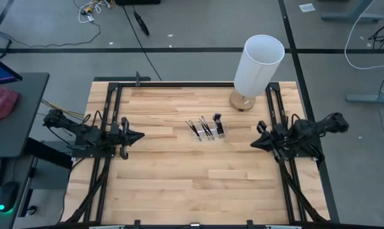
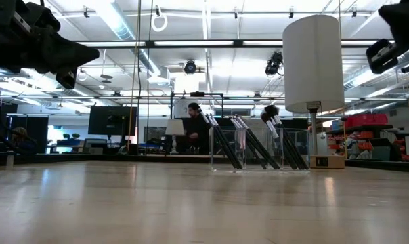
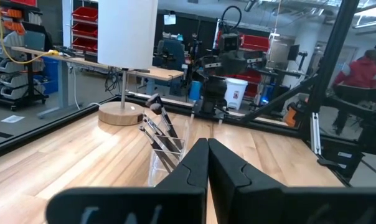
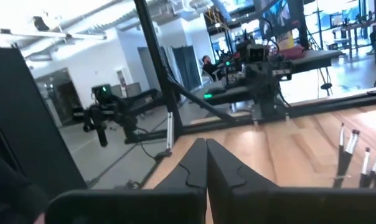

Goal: Pick & Place Makeup Supplies
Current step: Return to Home Position

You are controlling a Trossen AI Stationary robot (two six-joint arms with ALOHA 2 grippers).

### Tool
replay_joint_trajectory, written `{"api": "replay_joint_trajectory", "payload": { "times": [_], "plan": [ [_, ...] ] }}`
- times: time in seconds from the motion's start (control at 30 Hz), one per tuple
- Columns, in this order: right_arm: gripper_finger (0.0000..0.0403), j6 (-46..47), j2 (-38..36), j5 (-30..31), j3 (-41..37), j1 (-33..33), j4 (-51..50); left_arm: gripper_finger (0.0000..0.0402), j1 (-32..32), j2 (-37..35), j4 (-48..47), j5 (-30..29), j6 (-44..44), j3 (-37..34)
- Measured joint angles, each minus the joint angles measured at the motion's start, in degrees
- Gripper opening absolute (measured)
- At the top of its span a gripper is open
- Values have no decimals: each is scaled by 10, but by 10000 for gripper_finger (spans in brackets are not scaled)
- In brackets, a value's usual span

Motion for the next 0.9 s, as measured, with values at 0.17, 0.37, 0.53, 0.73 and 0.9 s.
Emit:
{"api": "replay_joint_trajectory", "payload": {
  "times": [0.17,0.37,0.53,0.73,0.9],
  "plan": [
    [1,-11,0,-84,0,-86,-35,7,0,0,0,0,0,0],
    [0,-46,0,-108,-1,-145,-104,7,0,0,1,-1,0,0],
    [0,-66,0,-110,-1,-171,-113,7,0,0,1,-1,0,0],
    [0,-76,0,-108,-24,-207,-58,7,0,0,1,-1,0,0],
    [0,-78,0,-100,-49,-227,13,7,0,0,1,-1,0,0]
  ]
}}
